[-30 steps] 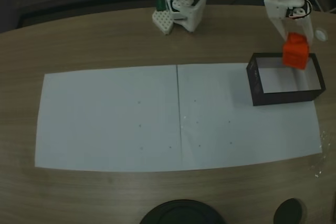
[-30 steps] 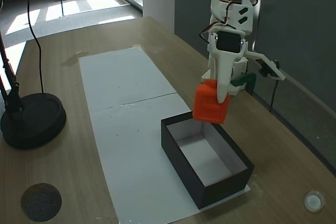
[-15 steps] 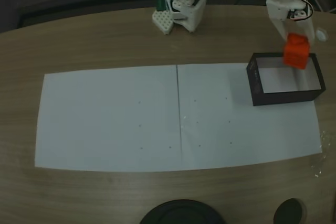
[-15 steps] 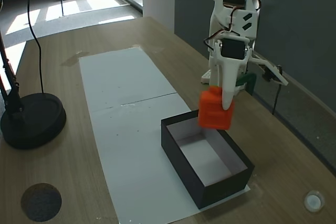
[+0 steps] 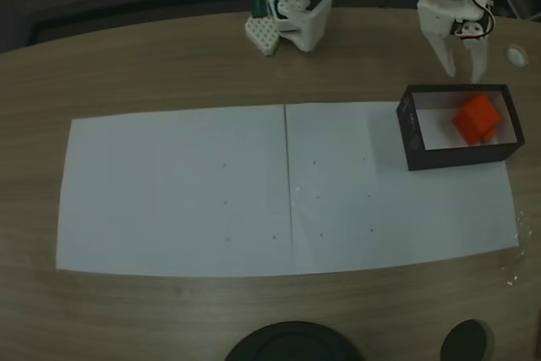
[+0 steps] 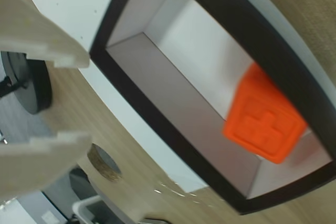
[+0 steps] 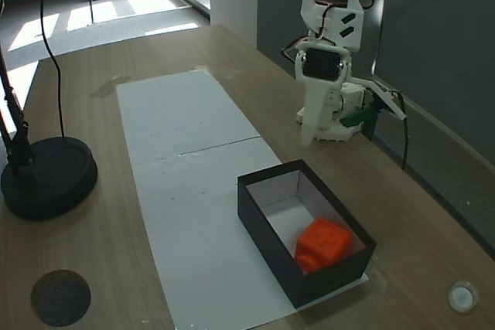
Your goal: Grab a orange square and put it in the box.
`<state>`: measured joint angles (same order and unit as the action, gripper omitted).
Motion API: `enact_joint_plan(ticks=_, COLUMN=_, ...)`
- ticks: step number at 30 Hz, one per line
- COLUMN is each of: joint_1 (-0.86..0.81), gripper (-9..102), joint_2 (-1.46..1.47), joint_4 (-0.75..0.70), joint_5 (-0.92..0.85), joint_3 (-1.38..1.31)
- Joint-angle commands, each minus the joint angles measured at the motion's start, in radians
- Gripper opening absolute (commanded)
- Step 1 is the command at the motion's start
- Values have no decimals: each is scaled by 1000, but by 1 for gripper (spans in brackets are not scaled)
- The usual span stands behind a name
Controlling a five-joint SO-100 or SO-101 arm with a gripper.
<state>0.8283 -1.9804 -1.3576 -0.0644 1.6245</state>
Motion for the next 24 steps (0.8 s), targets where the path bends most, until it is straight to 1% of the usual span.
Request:
enact_joint_plan(ticks=1, joint_1=-112, gripper=1, joint_2=-212, joint_4=-94, joint_5=3, joint_3=-124)
enact_joint_plan(ticks=4, joint_1=-279, gripper=0, joint_2=-433, joint_4=-209, joint_5=5, joint_3=-146)
enact_joint_plan(ticks=6, joint_1=-405, gripper=0, joint_2=-595, joint_4=-242, joint_5=9, joint_3=-123)
enact_joint_plan(ticks=11, joint_1=-746, gripper=0, joint_2=-996, joint_4=-235, joint_5=2, joint_3=57)
enact_joint_plan(ticks=13, joint_1=-833, gripper=0, joint_2=-1132, joint_4=-198, joint_5=2, joint_3=170)
enact_joint_plan(ticks=15, joint_1=-891, gripper=0, joint_2=-1267, joint_4=-147, joint_5=2, joint_3=307)
enact_joint_plan(ticks=19, joint_1=-922, gripper=0, joint_2=-1491, joint_4=-23, joint_5=0, joint_3=574)
enact_joint_plan(ticks=24, joint_1=-925, gripper=0, joint_2=-1476, joint_4=81, joint_5=0, joint_3=735)
